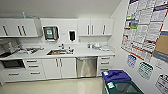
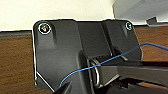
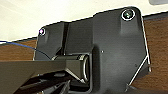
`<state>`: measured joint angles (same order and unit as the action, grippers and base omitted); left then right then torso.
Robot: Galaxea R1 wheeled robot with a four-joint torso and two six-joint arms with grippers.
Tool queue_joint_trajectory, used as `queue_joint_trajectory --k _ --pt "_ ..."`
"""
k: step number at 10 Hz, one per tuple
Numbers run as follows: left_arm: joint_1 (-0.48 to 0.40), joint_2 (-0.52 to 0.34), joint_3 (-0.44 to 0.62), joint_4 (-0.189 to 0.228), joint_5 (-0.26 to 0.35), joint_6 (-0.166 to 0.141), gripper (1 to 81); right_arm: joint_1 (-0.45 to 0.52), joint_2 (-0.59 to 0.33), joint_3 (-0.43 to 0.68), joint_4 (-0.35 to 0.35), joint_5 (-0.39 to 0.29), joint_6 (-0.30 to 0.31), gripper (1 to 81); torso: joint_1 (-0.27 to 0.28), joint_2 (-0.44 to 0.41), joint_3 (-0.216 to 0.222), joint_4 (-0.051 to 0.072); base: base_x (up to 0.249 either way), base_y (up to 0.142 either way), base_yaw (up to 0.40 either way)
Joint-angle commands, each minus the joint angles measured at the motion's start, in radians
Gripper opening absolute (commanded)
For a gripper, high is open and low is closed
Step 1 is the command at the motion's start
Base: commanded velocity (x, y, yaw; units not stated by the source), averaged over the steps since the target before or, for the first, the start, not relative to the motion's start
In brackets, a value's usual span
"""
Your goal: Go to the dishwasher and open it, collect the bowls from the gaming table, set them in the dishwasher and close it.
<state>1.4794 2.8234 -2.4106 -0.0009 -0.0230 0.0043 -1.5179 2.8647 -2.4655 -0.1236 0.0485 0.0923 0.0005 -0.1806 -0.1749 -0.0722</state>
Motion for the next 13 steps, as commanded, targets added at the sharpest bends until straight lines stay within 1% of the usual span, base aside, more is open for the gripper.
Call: queue_joint_trajectory --k 1,13 --pt "-0.055 -0.011 0.008 0.005 0.051 0.008 81.1 0.052 -0.011 0.01 0.004 -0.049 -0.006 81.1 0.0 0.0 0.0 0.0 0.091 0.0 0.0" --pt "-0.055 -0.018 0.007 0.004 0.052 0.008 81.1 0.044 -0.012 0.007 0.005 -0.05 -0.006 81.1 0.0 0.001 0.0 0.0 0.087 0.0 0.0"
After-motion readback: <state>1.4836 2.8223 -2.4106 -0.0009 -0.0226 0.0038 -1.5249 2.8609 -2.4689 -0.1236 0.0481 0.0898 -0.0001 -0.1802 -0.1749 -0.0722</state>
